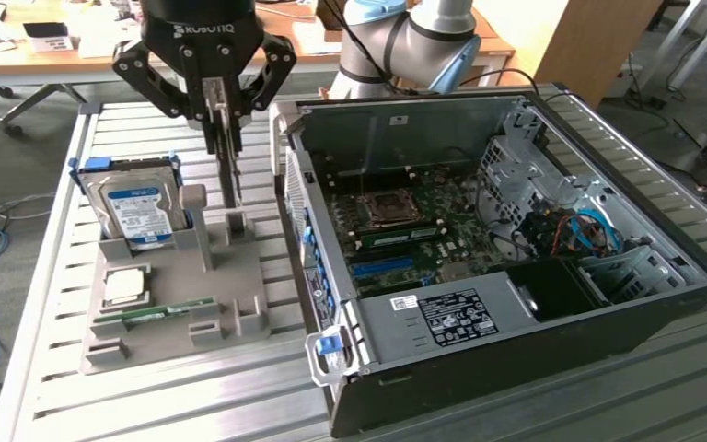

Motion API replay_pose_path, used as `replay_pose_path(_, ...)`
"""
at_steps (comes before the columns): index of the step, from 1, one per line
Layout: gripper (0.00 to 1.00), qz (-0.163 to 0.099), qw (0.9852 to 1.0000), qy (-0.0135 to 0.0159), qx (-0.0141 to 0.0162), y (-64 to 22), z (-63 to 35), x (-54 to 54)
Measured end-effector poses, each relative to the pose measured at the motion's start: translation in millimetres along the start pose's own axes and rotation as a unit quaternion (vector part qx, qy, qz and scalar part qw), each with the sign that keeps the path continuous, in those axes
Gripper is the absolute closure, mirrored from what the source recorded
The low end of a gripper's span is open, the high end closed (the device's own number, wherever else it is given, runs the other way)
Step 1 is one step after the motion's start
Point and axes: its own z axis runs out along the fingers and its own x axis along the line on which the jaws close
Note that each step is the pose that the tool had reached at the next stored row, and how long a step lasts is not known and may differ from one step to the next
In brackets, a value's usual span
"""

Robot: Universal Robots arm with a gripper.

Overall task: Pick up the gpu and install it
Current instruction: 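Pick up the gpu and move the gpu toward the slot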

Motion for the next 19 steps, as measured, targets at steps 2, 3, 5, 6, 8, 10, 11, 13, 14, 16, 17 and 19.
replay_pose_path(2, 0.73, 0.000, 1.0000, 0.0000, 0.0000, 0.1, -1.5, 0.0)
replay_pose_path(3, 0.73, 0.000, 1.0000, -0.0001, -0.0001, 0.1, -2.0, 0.0)
replay_pose_path(5, 0.73, 0.000, 1.0000, 0.0000, 0.0000, 0.1, -2.8, 0.0)
replay_pose_path(6, 0.73, 0.000, 1.0000, 0.0000, 0.0000, 0.2, -3.3, -0.1)
replay_pose_path(8, 0.73, 0.000, 1.0000, -0.0001, -0.0001, 0.2, -3.8, -0.1)
replay_pose_path(10, 0.73, 0.000, 1.0000, 0.0000, 0.0000, 0.2, -3.9, -0.1)
replay_pose_path(11, 0.73, 0.000, 1.0000, 0.0000, -0.0001, 0.2, -3.9, -0.1)
replay_pose_path(13, 0.73, 0.000, 1.0000, 0.0000, 0.0000, 0.2, -4.0, -0.4)
replay_pose_path(14, 0.73, 0.000, 1.0000, 0.0000, 0.0000, 0.2, -4.0, -0.6)
replay_pose_path(16, 0.73, 0.000, 1.0000, 0.0000, 0.0000, 0.2, -3.9, -1.2)
replay_pose_path(17, 0.73, 0.000, 1.0000, 0.0000, -0.0001, 0.2, -3.9, -1.6)
replay_pose_path(19, 0.73, 0.000, 1.0000, 0.0000, 0.0000, 0.2, -3.9, -2.4)
